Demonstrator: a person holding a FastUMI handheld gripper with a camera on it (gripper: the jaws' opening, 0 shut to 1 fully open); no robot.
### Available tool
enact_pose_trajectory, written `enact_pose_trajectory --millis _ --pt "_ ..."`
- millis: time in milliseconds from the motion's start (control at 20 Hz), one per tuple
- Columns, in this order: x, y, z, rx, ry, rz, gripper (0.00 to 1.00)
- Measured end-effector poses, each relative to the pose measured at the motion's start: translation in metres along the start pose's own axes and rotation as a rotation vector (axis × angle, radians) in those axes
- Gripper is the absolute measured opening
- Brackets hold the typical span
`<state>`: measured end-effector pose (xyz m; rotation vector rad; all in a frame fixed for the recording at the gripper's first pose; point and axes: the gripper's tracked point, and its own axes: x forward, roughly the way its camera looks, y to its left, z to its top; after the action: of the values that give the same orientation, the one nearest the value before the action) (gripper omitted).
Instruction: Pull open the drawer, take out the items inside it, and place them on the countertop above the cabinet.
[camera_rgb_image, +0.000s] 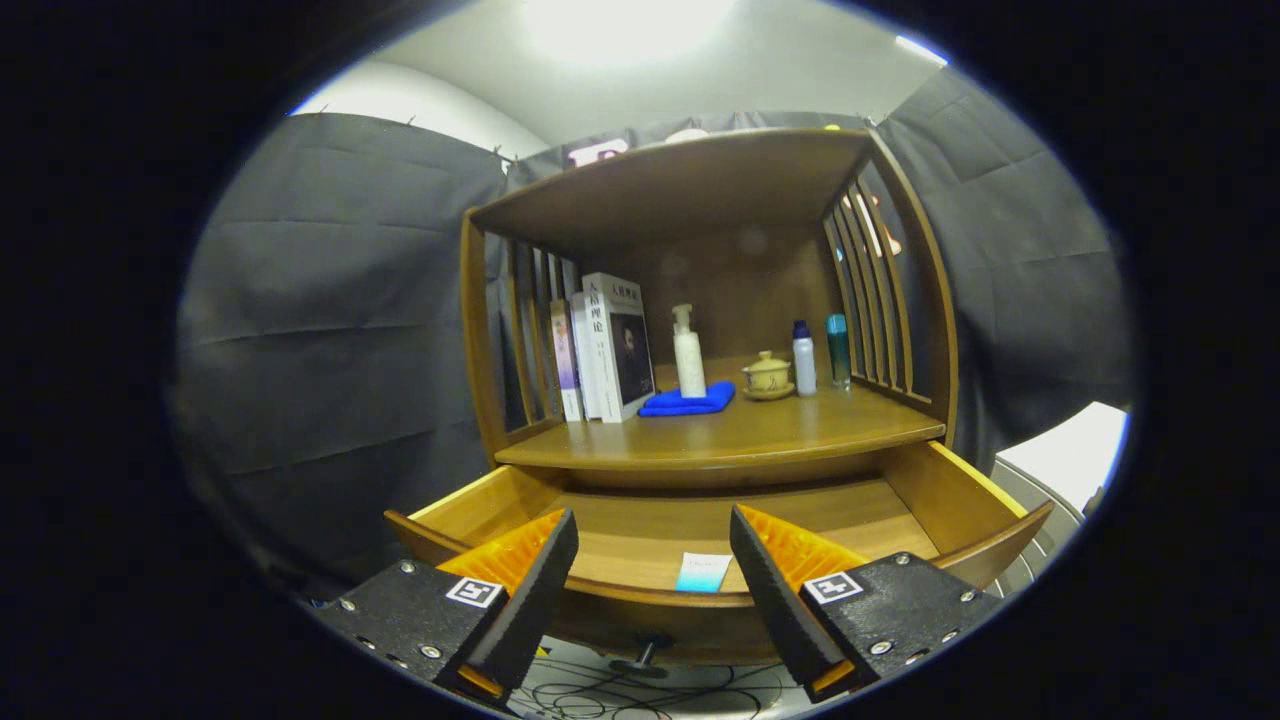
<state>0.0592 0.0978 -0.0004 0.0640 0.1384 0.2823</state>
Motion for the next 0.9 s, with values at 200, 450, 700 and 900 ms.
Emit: enact_pose_trajectory --millis 200,450,700,900 --pt "0.029 -0.001 0.002 -0.044 0.109 0.026 0.94" --pt "0.059 -0.005 -0.009 -0.05 0.252 0.043 0.95" --pt "0.086 -0.019 -0.033 -0.081 0.434 0.025 0.95" --pt "0.099 -0.024 -0.061 -0.049 0.611 0.045 0.95"
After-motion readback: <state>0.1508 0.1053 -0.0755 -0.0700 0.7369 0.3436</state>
